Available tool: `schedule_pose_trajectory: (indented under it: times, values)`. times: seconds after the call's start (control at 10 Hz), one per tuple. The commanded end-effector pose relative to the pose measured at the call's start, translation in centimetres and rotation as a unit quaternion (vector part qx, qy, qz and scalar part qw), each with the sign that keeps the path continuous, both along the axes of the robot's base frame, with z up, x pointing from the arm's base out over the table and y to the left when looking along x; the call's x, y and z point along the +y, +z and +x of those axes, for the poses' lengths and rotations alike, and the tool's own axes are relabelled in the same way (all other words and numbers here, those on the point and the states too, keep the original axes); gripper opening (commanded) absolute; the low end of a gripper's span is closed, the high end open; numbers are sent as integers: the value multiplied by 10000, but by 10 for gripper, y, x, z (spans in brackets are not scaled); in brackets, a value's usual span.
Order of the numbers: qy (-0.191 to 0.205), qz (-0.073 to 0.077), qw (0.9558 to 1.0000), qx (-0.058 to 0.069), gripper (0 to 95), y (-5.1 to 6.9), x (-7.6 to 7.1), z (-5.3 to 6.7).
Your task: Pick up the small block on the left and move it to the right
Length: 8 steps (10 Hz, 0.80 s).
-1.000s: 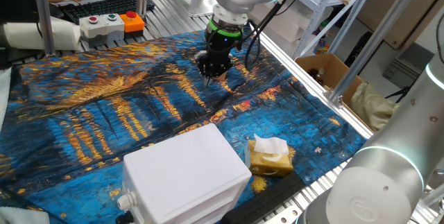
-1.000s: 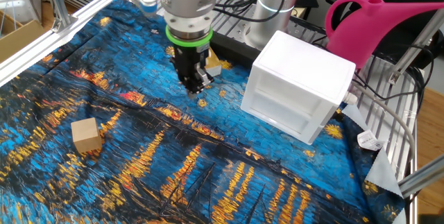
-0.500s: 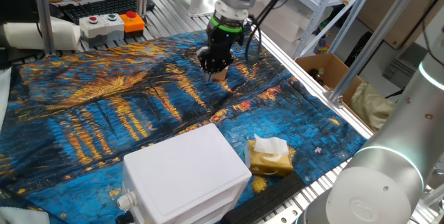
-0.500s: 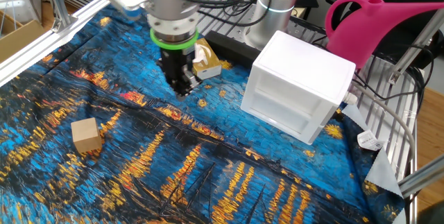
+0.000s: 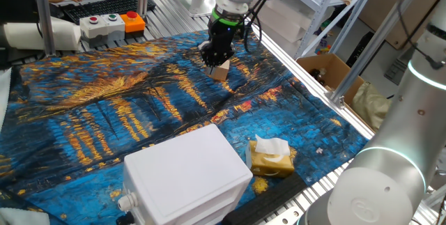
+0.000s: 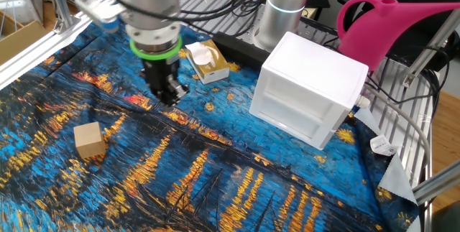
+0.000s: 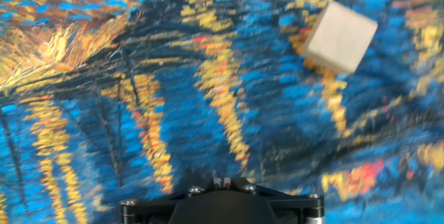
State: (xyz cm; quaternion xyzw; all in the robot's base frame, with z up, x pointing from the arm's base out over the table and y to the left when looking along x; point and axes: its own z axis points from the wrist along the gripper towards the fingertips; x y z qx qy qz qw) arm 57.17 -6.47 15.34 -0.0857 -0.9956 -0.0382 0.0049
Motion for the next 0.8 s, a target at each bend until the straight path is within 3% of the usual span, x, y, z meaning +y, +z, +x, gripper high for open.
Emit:
schedule_pose_trajectory:
  times: [0.1, 0.5, 0.8]
  values:
    - [190, 6, 9998, -6, 0, -2, -12, 18]
    - [494, 21, 9988, 5, 0, -2, -37, 45]
    - [468, 13, 9989, -31, 0, -12, -46, 41]
